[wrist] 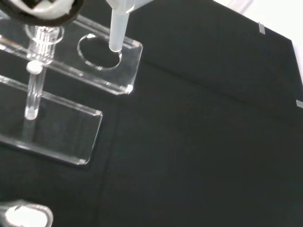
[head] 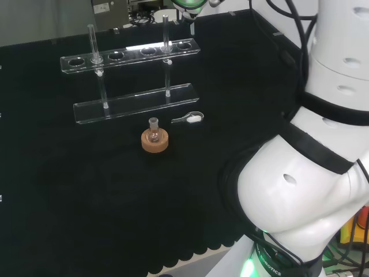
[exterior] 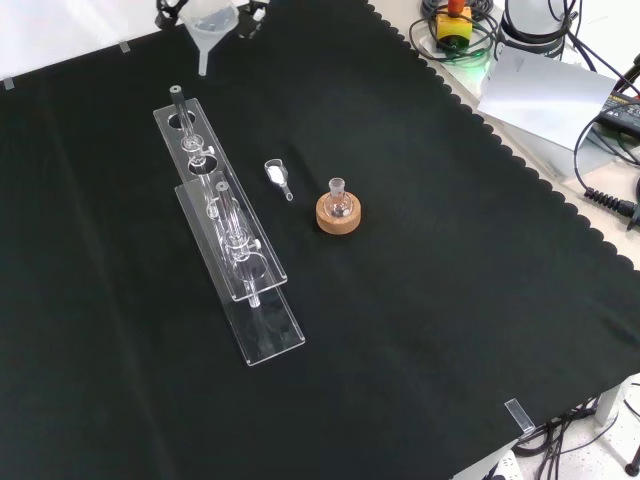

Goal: Place the funnel on the round-bottom flask.

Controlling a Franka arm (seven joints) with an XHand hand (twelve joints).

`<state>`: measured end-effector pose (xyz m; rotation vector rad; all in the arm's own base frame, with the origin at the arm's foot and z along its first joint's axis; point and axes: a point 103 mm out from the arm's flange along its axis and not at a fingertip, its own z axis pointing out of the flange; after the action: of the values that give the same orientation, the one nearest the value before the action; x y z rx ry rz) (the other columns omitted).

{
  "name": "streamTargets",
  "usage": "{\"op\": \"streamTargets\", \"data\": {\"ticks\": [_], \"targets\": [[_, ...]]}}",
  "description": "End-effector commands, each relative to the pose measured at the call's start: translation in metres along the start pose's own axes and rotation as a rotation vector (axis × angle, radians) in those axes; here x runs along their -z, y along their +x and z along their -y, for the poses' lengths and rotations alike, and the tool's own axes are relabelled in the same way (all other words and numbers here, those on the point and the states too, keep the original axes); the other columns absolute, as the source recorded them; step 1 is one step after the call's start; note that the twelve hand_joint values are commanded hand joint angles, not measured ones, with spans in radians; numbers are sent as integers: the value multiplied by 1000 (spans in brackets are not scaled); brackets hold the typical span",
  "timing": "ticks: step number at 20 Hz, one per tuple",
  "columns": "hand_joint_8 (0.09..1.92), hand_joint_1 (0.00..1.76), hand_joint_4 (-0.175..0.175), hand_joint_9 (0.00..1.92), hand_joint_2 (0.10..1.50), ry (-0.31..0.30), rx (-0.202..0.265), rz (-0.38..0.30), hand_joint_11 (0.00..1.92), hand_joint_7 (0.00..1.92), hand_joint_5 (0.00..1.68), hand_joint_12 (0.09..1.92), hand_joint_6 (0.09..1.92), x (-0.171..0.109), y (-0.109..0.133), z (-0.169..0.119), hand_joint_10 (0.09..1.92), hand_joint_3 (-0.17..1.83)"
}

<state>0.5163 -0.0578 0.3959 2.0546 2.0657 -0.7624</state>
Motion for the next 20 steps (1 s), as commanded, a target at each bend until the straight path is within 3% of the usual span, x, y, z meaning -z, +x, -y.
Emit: {"op": "streamTargets", "data": {"ticks": [1, 10, 20], "targets": [[743, 882, 0, 1101, 750, 6, 2, -33, 722, 667, 701, 1156, 846, -6, 23, 34, 457, 601], [744, 886, -5, 1121, 751, 31, 63, -104, 737, 692, 712, 1148, 849, -37, 67, 61, 452, 609], [727, 889, -8, 1138, 747, 66, 165, -81, 750, 702, 721, 1133, 844, -69, 124, 61, 427, 622]]}}
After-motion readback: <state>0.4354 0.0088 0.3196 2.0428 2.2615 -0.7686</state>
